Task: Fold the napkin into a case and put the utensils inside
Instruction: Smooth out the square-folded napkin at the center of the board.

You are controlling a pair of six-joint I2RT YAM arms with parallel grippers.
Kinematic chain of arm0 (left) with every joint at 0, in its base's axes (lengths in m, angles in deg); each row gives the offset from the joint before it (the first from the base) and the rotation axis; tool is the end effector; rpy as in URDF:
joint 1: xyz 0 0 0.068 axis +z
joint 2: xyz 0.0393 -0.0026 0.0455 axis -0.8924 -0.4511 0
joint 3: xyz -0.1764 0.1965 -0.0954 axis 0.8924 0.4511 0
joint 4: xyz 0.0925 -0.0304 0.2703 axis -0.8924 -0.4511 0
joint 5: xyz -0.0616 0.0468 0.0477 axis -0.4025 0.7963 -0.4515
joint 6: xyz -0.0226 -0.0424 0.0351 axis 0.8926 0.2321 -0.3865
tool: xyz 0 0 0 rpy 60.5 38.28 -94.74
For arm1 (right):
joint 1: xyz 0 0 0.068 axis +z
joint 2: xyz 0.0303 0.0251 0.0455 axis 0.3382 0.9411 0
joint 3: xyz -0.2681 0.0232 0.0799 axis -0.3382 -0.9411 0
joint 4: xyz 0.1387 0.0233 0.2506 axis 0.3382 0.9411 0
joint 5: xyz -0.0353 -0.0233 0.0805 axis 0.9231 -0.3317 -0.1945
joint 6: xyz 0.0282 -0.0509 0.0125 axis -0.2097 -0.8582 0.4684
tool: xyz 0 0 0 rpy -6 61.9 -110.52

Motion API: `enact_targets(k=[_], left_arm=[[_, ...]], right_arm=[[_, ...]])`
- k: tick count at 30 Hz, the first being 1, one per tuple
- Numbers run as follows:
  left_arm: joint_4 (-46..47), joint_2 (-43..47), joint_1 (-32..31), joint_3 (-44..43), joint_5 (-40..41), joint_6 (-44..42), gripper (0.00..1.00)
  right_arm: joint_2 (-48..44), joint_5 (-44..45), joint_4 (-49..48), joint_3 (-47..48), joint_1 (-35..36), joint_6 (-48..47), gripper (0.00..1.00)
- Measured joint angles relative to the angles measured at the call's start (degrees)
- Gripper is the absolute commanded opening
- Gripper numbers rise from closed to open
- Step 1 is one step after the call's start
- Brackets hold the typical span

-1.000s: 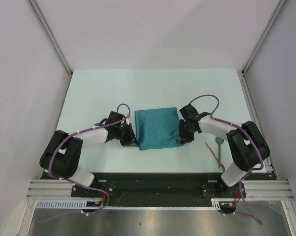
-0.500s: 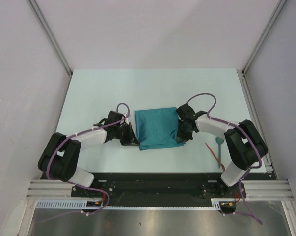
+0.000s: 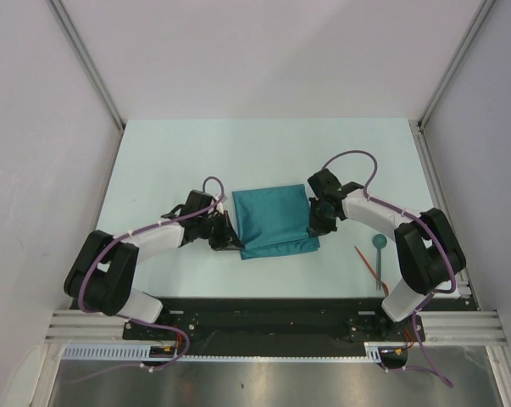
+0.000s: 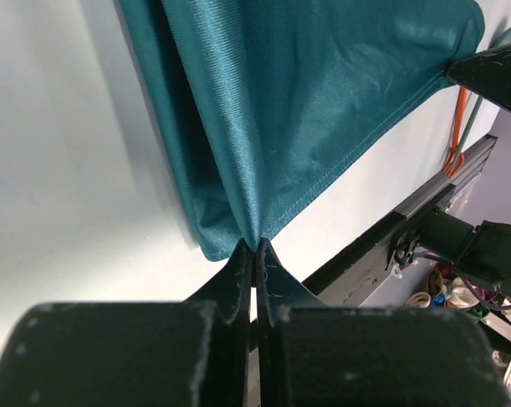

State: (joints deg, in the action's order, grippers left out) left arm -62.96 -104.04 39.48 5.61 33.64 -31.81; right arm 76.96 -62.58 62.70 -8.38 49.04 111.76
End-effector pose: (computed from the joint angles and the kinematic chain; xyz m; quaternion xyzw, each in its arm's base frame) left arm 0.2506 -0.1343 0.1361 -0.0511 0.9235 -0.3643 0.1085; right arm 0.2967 0.1672 0.1731 0.0155 0.9835 0.0990 0.1507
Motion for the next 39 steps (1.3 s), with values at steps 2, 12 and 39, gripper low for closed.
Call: enact_targets(k=[2,12,39], left_arm=[[0.11,0.00,-0.39,0.00,0.00,0.42,0.00],[1.62,-1.05,-1.68,0.96,-0.13,1.01,0.00],[-5.88,-0.11,1.42,1.70,1.20,-2.86,0.33]], right_arm=[[0.00,-0.09,0.02,-0.28,-0.09,-0.24,0.00],[-0.02,-1.81,-0.52,-3.39,-1.25,-0.48,0.00],[0.39,-3.91,-2.78,-5.62,-3.37,-2.03,0.08]])
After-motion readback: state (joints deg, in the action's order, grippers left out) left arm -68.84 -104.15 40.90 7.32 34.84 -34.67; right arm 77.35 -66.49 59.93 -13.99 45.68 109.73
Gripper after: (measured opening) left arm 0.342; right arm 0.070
